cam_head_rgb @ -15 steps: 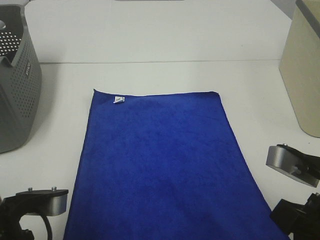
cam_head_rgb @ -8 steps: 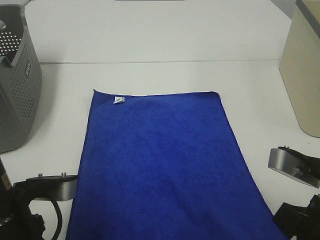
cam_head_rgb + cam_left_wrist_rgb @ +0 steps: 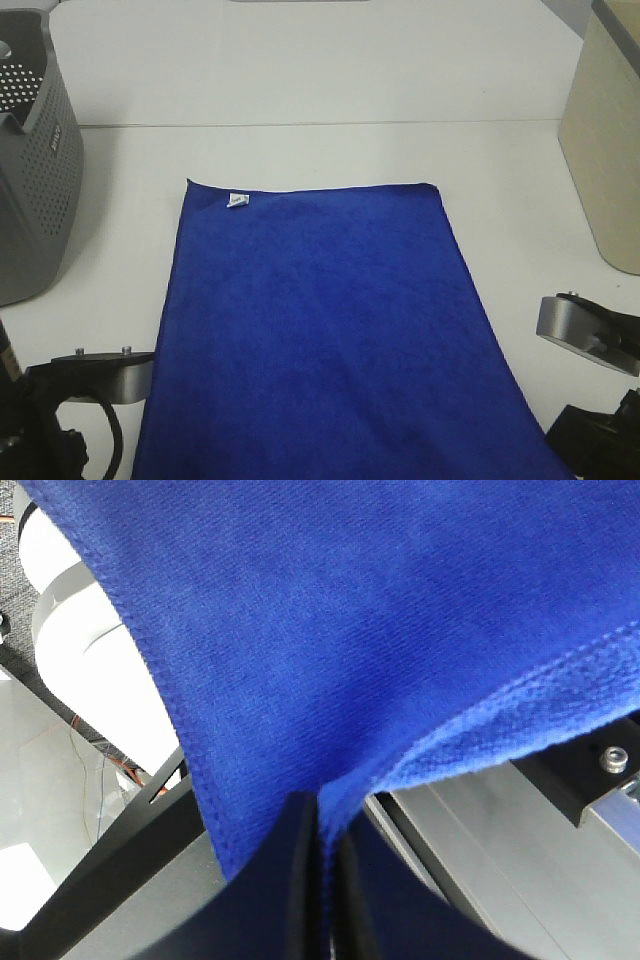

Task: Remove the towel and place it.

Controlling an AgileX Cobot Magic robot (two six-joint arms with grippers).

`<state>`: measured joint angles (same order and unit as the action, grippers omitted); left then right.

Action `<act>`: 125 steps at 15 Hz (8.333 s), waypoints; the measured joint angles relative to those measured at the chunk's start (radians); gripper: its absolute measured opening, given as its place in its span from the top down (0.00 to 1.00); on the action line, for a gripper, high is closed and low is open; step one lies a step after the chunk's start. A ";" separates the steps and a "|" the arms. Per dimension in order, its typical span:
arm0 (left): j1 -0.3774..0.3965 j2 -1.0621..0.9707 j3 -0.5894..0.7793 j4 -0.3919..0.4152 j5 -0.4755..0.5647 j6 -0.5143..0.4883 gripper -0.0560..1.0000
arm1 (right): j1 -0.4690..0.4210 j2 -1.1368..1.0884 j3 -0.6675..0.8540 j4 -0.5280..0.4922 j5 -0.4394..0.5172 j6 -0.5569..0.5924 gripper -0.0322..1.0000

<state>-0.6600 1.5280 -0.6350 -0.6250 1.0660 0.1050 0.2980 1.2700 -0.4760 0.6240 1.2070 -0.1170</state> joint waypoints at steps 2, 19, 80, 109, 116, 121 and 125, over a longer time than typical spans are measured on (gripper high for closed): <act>0.000 0.000 0.000 0.002 0.000 0.000 0.83 | 0.000 -0.001 0.000 0.000 0.000 0.001 0.64; 0.096 0.002 -0.383 0.241 0.047 -0.114 0.32 | -0.005 -0.054 -0.459 -0.257 -0.001 0.154 0.36; 0.536 0.959 -1.367 0.154 -0.065 0.021 0.23 | -0.242 1.150 -1.403 -0.230 -0.210 -0.087 0.09; 0.439 1.007 -1.382 0.057 -0.162 0.114 0.94 | -0.149 1.178 -1.396 -0.198 -0.345 -0.216 0.96; 0.439 1.014 -1.499 0.087 -0.251 0.141 0.94 | -0.148 1.136 -1.396 -0.258 -0.488 -0.274 0.96; 0.438 1.014 -1.569 0.087 -0.390 0.179 0.94 | -0.148 1.124 -1.395 -0.261 -0.689 -0.325 0.96; 0.430 1.019 -1.570 0.101 -0.544 0.193 0.94 | -0.144 1.124 -1.395 -0.243 -0.852 -0.361 0.96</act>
<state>-0.2300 2.5470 -2.2050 -0.5240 0.5220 0.2980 0.1540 2.3940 -1.8710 0.3810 0.3550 -0.4780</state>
